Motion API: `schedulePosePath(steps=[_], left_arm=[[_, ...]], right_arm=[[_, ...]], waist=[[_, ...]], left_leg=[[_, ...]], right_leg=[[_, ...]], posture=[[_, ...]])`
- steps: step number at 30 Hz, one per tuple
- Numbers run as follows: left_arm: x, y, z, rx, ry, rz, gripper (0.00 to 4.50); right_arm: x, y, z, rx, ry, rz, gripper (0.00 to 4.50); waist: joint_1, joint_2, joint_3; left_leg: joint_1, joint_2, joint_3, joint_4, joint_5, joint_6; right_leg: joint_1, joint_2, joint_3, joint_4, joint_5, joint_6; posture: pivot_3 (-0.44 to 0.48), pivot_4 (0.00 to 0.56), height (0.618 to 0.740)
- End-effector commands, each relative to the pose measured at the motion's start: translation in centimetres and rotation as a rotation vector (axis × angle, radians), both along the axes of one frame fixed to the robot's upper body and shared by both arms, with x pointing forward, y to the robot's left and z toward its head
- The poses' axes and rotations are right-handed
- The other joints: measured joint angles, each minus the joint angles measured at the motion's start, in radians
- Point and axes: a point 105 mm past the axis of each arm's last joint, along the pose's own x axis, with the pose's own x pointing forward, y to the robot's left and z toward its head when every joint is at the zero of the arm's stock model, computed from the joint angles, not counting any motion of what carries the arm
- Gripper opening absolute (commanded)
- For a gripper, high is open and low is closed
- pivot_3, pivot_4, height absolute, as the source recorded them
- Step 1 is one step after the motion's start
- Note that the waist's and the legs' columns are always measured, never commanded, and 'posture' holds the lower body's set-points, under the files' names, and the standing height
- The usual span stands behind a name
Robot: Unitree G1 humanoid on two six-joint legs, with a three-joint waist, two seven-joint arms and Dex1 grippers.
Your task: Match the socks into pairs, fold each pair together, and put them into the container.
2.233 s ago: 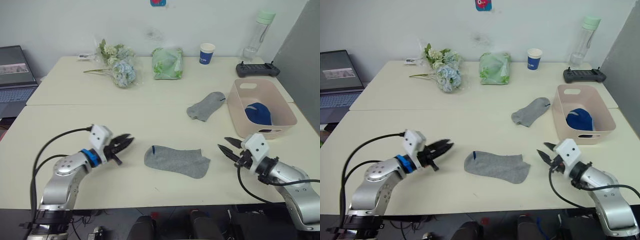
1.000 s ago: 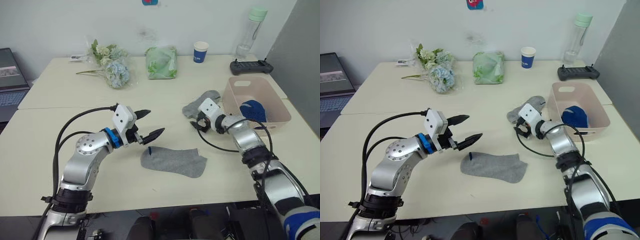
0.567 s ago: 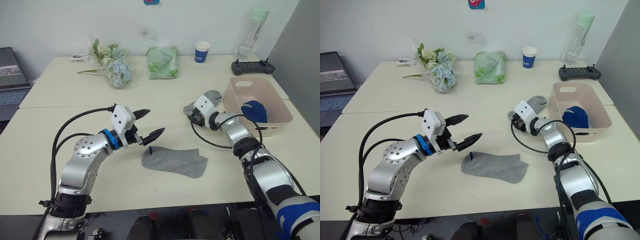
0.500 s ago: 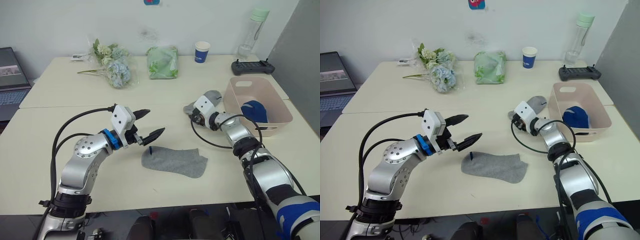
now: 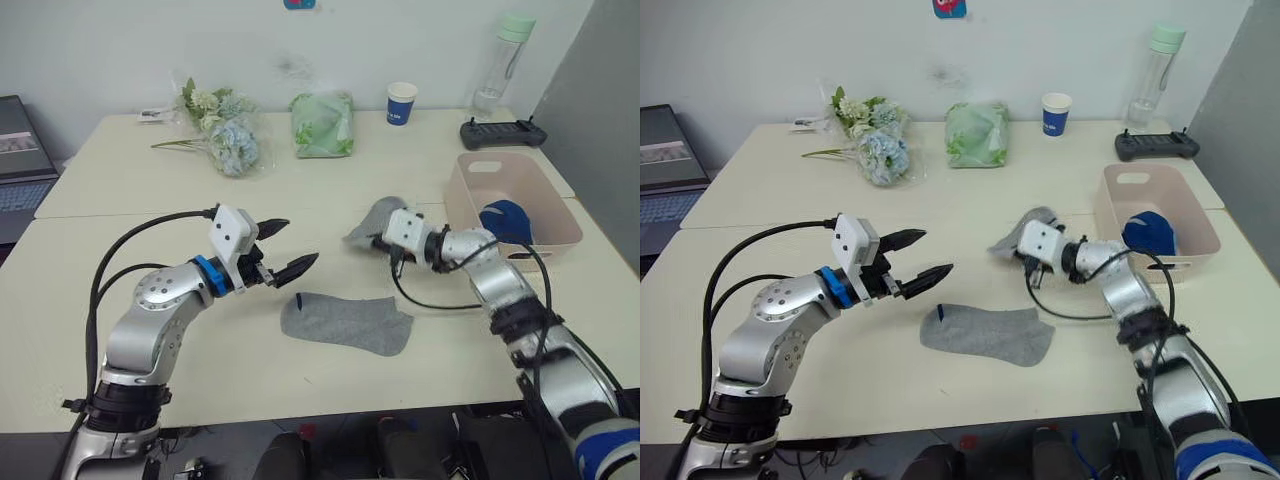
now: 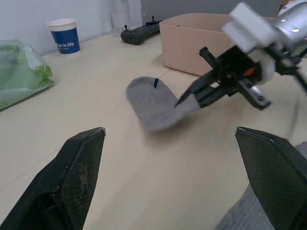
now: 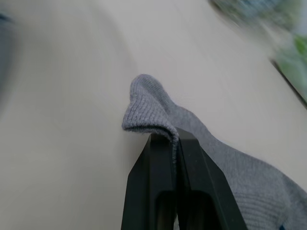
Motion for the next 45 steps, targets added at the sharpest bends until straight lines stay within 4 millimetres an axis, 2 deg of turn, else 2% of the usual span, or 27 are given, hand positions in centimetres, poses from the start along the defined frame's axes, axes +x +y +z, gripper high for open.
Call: schedulePosePath(steps=[1, 3, 5, 10, 15, 18, 20, 24, 30, 35, 41, 44, 45], left_arm=[[0.8, 0.1, 0.4, 0.027, 0.029, -0.024, 4.50], [1.9, -1.0, 0.1, 0.065, 0.042, -0.054, 4.50], [2.5, -1.9, -0.6, 0.117, 0.057, -0.082, 4.50], [4.7, -3.7, -3.6, 0.249, 0.060, -0.109, 4.50], [6.5, -5.0, -5.3, 0.313, 0.060, -0.113, 4.50], [7.4, -6.6, -5.7, 0.328, 0.049, -0.136, 3.90], [7.6, -7.0, -5.8, 0.312, 0.068, -0.154, 3.28], [7.8, -6.3, -6.6, 0.349, 0.104, -0.152, 1.94], [7.9, -6.0, -6.1, 0.305, 0.117, -0.144, 0.03], [7.9, -5.1, -4.9, 0.218, 0.119, -0.097, 0.03], [6.2, -3.2, -4.2, 0.122, 0.175, -0.010, 0.03], [3.3, -1.4, -4.3, 0.073, 0.237, 0.066, 0.03], [2.6, -1.0, -4.5, 0.082, 0.248, 0.085, 0.03]], right_arm=[[-4.8, 1.4, 1.9, -0.019, -0.062, 0.238, 0.02], [-7.3, 1.6, 1.4, -0.034, -0.066, 0.324, 0.02], [-8.6, 1.7, 1.2, -0.033, -0.058, 0.352, 0.02], [-8.7, 1.7, 0.4, -0.035, -0.052, 0.320, 0.02], [-8.7, 1.6, -0.1, -0.046, -0.058, 0.306, 0.02], [-9.0, 1.8, 0.0, -0.039, -0.056, 0.296, 0.00], [-9.0, 1.9, -0.2, -0.040, -0.054, 0.291, 0.00], [-9.2, 2.0, 0.0, -0.033, -0.056, 0.296, 0.00], [-9.3, 1.9, 0.2, -0.024, -0.054, 0.291, 0.00], [-8.5, 1.2, 0.8, -0.029, -0.085, 0.266, 0.00], [-6.4, -0.8, 1.1, -0.066, -0.129, 0.193, 0.00], [-3.1, -3.0, 1.7, -0.074, -0.139, 0.106, 0.00], [-2.5, -3.4, 1.6, -0.083, -0.143, 0.100, 0.00]], waist=[[0.006, 0.000, 0.000], [0.016, 0.000, 0.000], [0.024, 0.000, 0.000], [0.021, 0.000, 0.000], [0.018, -0.001, 0.000], [0.019, -0.001, 0.000], [0.020, -0.001, 0.000], [0.015, -0.001, 0.000], [0.016, -0.001, 0.000], [0.016, -0.001, 0.000], [0.016, -0.001, 0.000], [0.009, -0.001, 0.001], [0.011, -0.001, 0.001]], left_leg=[[0.000, 0.000, 0.000, 0.000, 0.000, 0.000], [0.000, -0.001, 0.000, 0.001, 0.000, 0.000], [0.000, -0.002, -0.001, 0.002, 0.000, 0.000], [0.001, -0.002, 0.001, 0.002, 0.000, -0.001], [0.000, -0.001, 0.001, 0.002, 0.002, -0.003], [0.000, -0.002, 0.001, 0.002, 0.002, -0.003], [0.000, -0.003, 0.001, 0.002, 0.000, -0.001], [0.000, -0.002, 0.001, 0.002, 0.000, -0.001], [0.000, -0.002, 0.001, 0.002, 0.000, -0.001], [0.000, -0.002, 0.001, 0.002, 0.000, -0.001], [0.000, -0.001, 0.000, 0.002, 0.002, -0.003], [0.000, -0.001, 0.001, 0.002, 0.002, -0.003], [0.001, -0.001, 0.002, 0.002, 0.002, -0.004]], right_leg=[[0.000, 0.000, -0.001, 0.000, 0.000, 0.000], [0.001, 0.000, -0.002, -0.001, 0.000, 0.000], [0.002, 0.000, -0.003, -0.001, 0.000, 0.000], [0.002, 0.000, -0.002, 0.000, 0.000, 0.000], [0.000, 0.001, -0.003, 0.000, 0.000, 0.000], [0.001, 0.001, -0.003, 0.000, 0.000, 0.000], [0.001, 0.000, -0.002, 0.000, 0.000, 0.000], [0.001, 0.000, -0.002, 0.000, 0.000, 0.000], [0.001, 0.001, -0.002, 0.000, 0.000, 0.000], [0.001, 0.001, -0.003, 0.000, 0.000, 0.000], [0.001, 0.001, -0.002, 0.000, 0.000, 0.000], [0.001, 0.000, -0.001, 0.000, 0.000, 0.000], [0.001, 0.000, 0.000, 0.000, 0.000, 0.000]], posture=[[0.000, 0.150, 0.740], [0.000, 0.150, 0.740], [0.000, 0.150, 0.740], [0.000, 0.150, 0.740], [0.000, 0.150, 0.740], [0.000, 0.150, 0.740], [0.000, 0.150, 0.740], [0.000, 0.150, 0.740], [0.000, 0.150, 0.740], [0.000, 0.150, 0.740], [0.000, 0.150, 0.740], [0.000, 0.150, 0.740], [0.000, 0.150, 0.740]])
